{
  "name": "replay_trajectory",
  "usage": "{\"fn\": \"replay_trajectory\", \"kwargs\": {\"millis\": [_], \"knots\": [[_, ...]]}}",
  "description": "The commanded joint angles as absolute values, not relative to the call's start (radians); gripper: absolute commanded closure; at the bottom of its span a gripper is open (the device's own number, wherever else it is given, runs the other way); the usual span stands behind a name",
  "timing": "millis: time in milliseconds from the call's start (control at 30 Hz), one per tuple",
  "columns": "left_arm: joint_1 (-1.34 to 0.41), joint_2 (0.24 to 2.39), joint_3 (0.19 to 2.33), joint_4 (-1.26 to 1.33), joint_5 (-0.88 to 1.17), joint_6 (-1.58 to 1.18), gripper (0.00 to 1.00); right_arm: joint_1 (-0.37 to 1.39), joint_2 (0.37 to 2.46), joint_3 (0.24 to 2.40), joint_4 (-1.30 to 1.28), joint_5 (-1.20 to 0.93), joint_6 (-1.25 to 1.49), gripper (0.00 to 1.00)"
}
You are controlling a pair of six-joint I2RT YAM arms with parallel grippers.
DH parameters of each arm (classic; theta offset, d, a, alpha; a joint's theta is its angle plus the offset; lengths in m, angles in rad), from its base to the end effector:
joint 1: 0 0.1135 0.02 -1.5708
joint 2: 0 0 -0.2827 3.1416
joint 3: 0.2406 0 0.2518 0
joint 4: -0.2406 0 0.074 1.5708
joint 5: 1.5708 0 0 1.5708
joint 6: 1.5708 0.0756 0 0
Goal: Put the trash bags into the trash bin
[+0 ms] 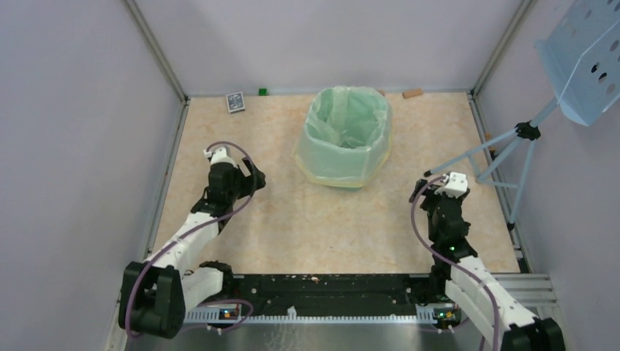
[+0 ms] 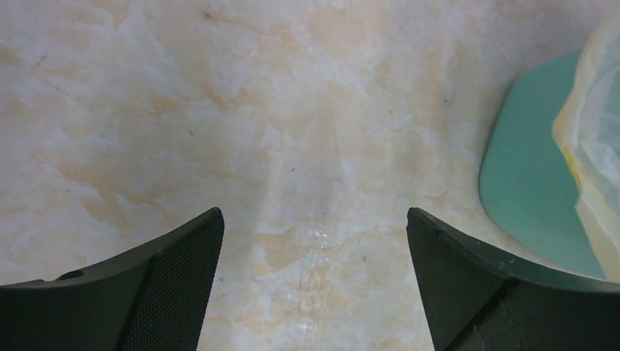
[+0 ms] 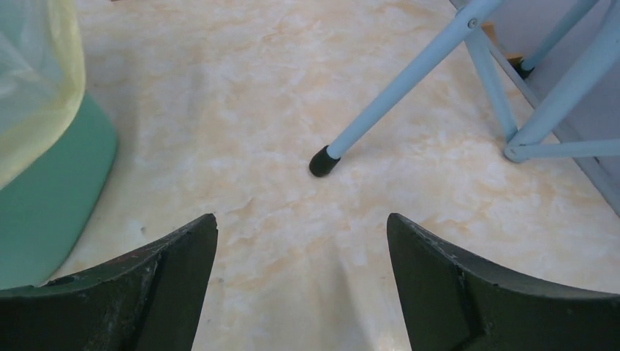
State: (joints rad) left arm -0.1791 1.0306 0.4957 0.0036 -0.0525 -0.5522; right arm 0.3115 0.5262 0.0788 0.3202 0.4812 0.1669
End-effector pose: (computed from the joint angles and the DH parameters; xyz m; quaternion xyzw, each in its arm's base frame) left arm 0.2413 -0.0396 0.2072 -0.1737 0.8502 -0.1563 0.4718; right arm 0.1648 0.0163 0.1859 0.1044 0.7385 -0.0217 0.6658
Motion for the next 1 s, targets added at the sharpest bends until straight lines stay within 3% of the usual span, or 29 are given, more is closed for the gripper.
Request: {"fn": "replay_trajectory", "kwargs": {"millis": [0, 167, 500, 667, 767, 967], "knots": [[-0.182, 1.105, 0.492, 0.226, -0.144, -0.480, 0.01, 0.187, 0.712, 0.100, 0.686, 0.317, 0.037, 0.15], [-0.182, 1.173, 0.477, 0.329, -0.217, -0.425, 0.01, 0.085, 0.982, 0.069, 1.007, 0.252, 0.032, 0.14], [-0.174, 1.278, 0.481, 0.418, -0.369, -0.194, 0.01, 0.073, 1.476, 0.070, 1.467, 0.165, -0.034, 0.14], [-0.126, 1.329, 0.387, 0.633, -0.266, -0.130, 0.01, 0.074, 1.457, 0.181, 1.220, 0.271, 0.015, 0.13], [-0.085, 1.382, 0.322, 0.834, -0.169, -0.098, 0.01, 0.074, 1.461, 0.164, 1.266, 0.260, 0.011, 0.12], [-0.056, 1.507, 0.367, 0.962, -0.055, 0.036, 0.01, 0.072, 1.457, 0.179, 1.227, 0.258, 0.018, 0.12]]}}
